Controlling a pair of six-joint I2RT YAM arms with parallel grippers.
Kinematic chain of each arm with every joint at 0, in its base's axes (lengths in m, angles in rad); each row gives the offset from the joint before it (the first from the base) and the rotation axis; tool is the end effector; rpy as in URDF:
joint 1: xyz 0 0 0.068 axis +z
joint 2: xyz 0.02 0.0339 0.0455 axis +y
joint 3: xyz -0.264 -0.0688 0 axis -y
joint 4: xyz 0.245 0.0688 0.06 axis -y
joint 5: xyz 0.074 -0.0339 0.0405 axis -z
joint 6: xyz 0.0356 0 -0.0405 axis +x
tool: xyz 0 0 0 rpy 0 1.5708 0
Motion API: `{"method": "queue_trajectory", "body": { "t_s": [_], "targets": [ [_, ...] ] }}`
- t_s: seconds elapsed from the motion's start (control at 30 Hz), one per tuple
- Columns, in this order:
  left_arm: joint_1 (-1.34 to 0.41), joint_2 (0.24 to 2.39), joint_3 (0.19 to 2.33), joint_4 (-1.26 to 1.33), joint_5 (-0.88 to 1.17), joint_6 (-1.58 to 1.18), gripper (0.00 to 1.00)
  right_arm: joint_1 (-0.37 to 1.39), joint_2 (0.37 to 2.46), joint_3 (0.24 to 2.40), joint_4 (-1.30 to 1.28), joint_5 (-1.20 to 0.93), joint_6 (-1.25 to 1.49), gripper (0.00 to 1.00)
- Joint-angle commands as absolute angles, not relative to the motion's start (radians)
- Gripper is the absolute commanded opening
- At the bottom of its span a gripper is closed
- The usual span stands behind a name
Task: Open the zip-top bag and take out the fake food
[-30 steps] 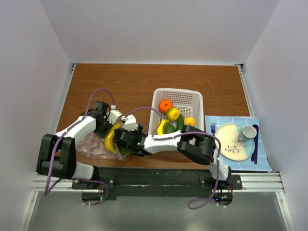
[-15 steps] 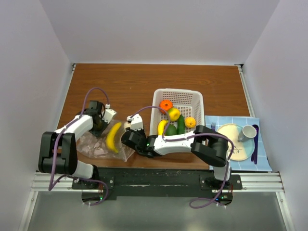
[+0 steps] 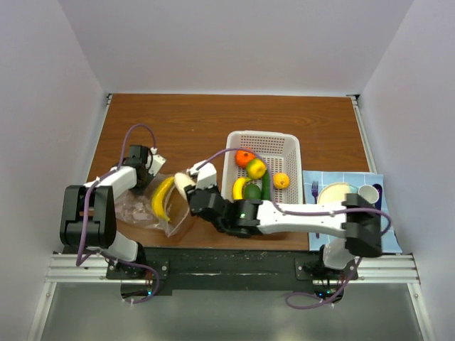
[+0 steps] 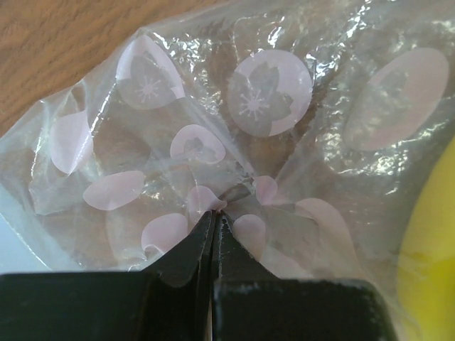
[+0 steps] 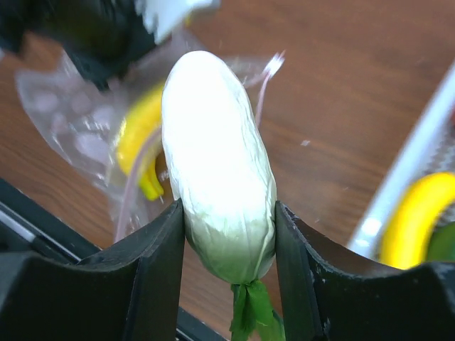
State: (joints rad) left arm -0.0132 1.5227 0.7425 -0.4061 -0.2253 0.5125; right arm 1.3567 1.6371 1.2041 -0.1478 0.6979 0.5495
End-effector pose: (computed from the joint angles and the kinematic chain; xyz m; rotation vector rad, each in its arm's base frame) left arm 0.2645 0.0045 0.1467 0.6660 2.7118 0.4403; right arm 0.1009 0.3564 0.2730 -0.4235 1.9901 0.4579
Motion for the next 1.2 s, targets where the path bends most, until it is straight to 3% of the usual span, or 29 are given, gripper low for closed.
{"method": "queue_trajectory", "body": {
  "t_s": [0.0,0.27,0.33,0.37,0.4,0.43,0.47,0.67,0.83,0.87,1.0,1.17],
  "targets": [
    [0.0,1.571,0.716,-0.443,-0.126,0.488,0.0,1.318,1.45,1.203,-0.247,0.808,0.5,0.29],
    [0.0,1.517,0.741,-0.518,-0.057,0.471,0.0,1.0,1.344,1.055,-0.334,0.782,0.534,0.28],
    [0.0,1.491,0.784,-0.581,-0.019,0.469,0.0,0.964,1.368,1.048,-0.339,0.756,0.519,0.38],
    [0.0,1.479,0.804,-0.606,-0.005,0.469,0.0,0.957,1.373,1.045,-0.341,0.75,0.508,0.46],
    [0.0,1.467,0.825,-0.659,0.011,0.469,0.0,0.951,1.376,1.036,-0.331,0.744,0.493,0.78],
    [0.0,1.439,0.871,-0.687,0.046,0.469,0.0,0.945,1.381,1.038,-0.33,0.745,0.491,0.96],
    [0.0,1.425,0.896,-0.715,0.055,0.468,0.0,0.943,1.379,1.042,-0.34,0.753,0.495,0.99],
    [0.0,1.355,1.048,-0.87,0.103,0.483,0.11,0.962,1.318,1.054,-0.319,0.706,0.502,0.99],
    [-0.002,1.333,1.052,-0.89,0.147,0.485,0.13,1.173,1.333,1.032,-0.206,0.759,0.445,0.99],
    [-0.008,1.339,1.033,-0.859,0.146,0.476,0.1,1.211,1.368,1.031,-0.174,0.759,0.419,0.97],
    [-0.021,1.393,0.904,-0.763,0.132,0.445,0.04,1.357,1.507,1.071,-0.075,0.756,0.417,0.7],
    [-0.038,1.428,0.842,-0.695,0.133,0.425,0.03,1.368,1.656,1.114,-0.005,0.68,0.436,0.62]
  ]
}}
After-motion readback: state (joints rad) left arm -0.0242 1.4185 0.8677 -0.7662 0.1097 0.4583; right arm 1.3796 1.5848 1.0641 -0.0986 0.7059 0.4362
